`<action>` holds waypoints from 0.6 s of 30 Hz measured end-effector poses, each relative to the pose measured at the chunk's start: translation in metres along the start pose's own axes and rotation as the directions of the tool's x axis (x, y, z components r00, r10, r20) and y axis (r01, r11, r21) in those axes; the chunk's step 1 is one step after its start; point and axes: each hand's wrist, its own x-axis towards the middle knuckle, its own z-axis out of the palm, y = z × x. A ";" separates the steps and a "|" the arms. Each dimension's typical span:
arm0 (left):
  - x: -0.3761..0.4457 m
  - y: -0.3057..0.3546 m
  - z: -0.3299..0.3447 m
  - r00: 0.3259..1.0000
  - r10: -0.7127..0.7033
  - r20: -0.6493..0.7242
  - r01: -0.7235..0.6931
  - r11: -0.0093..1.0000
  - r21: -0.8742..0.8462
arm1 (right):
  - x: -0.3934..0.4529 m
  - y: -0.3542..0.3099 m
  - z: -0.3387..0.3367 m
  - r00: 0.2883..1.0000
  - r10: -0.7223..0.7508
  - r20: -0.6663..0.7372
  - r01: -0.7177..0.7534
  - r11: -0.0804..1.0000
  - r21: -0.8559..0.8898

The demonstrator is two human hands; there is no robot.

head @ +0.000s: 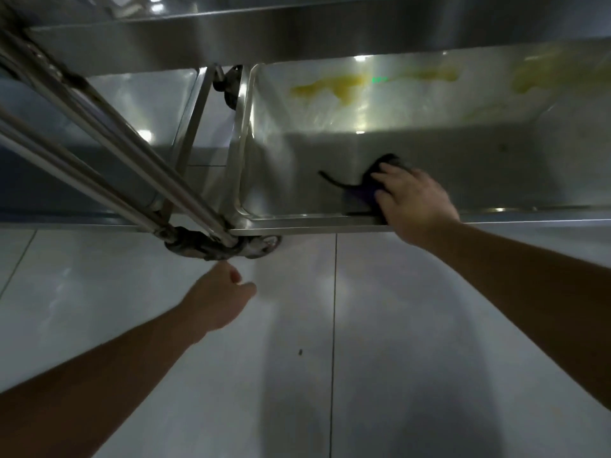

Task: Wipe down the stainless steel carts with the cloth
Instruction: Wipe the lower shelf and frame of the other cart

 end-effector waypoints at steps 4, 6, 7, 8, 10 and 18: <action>-0.017 0.048 0.008 0.934 0.356 -0.005 -0.347 0.912 0.221 | 0.015 -0.042 0.011 0.970 -0.196 0.147 0.195 0.981 0.021; -0.024 0.075 0.011 0.783 0.621 -0.039 -0.566 0.737 0.370 | 0.015 -0.046 0.013 0.958 -0.229 0.172 0.224 0.973 0.049; -0.027 0.088 0.014 0.694 0.719 -0.043 -0.640 0.643 0.421 | 0.012 -0.042 0.011 0.959 -0.224 0.170 0.218 0.974 0.055; -0.027 0.098 0.017 0.627 0.778 -0.045 -0.681 0.575 0.453 | 0.010 -0.033 0.007 0.964 -0.209 0.162 0.203 0.978 0.054; -0.026 0.116 0.022 0.552 0.832 -0.054 -0.714 0.505 0.485 | 0.003 -0.003 -0.003 0.977 -0.163 0.136 0.159 0.987 0.035; -0.007 0.187 0.068 0.518 0.848 -0.113 -0.671 0.485 0.562 | -0.033 0.208 -0.061 0.974 0.219 -0.061 -0.218 0.976 0.027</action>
